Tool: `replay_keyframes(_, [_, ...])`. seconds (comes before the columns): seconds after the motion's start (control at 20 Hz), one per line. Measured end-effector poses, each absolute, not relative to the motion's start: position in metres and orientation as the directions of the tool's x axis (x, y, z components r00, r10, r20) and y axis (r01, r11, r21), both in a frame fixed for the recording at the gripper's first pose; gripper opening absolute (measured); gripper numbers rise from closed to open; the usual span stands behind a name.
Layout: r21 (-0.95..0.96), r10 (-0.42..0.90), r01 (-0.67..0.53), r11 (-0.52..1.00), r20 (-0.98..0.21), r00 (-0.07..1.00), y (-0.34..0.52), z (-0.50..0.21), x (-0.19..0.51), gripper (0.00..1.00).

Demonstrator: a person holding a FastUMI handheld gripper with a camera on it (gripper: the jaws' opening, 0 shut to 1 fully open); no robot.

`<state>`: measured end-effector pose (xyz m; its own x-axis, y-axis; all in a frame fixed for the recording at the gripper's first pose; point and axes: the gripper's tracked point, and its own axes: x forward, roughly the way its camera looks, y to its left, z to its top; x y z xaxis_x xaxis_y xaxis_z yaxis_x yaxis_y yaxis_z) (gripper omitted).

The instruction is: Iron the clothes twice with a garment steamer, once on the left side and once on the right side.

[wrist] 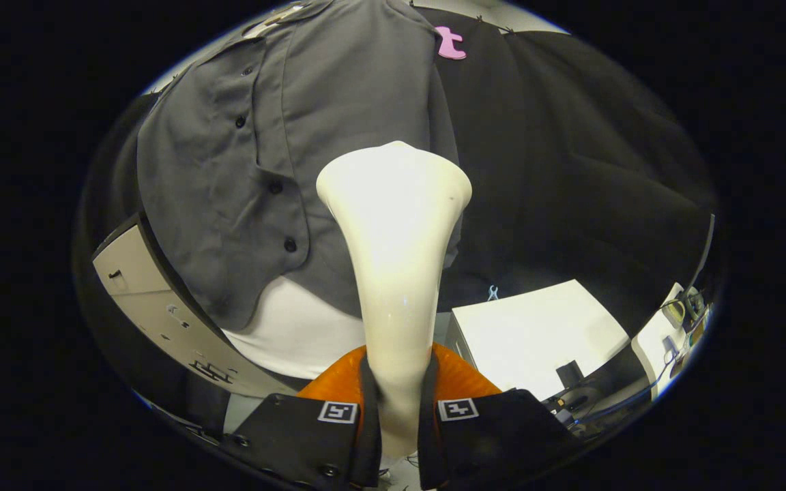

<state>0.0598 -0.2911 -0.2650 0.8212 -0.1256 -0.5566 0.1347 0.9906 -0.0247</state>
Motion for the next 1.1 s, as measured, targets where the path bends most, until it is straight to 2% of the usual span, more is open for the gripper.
replay_keyframes(0.55, [-0.028,-0.100,0.096,0.995,-0.315,0.944,-0.238,-0.108,0.057,0.29])
replay_keyframes(1.1, [-0.087,-0.129,0.119,0.989,-0.119,0.985,-0.164,-0.029,0.029,0.29])
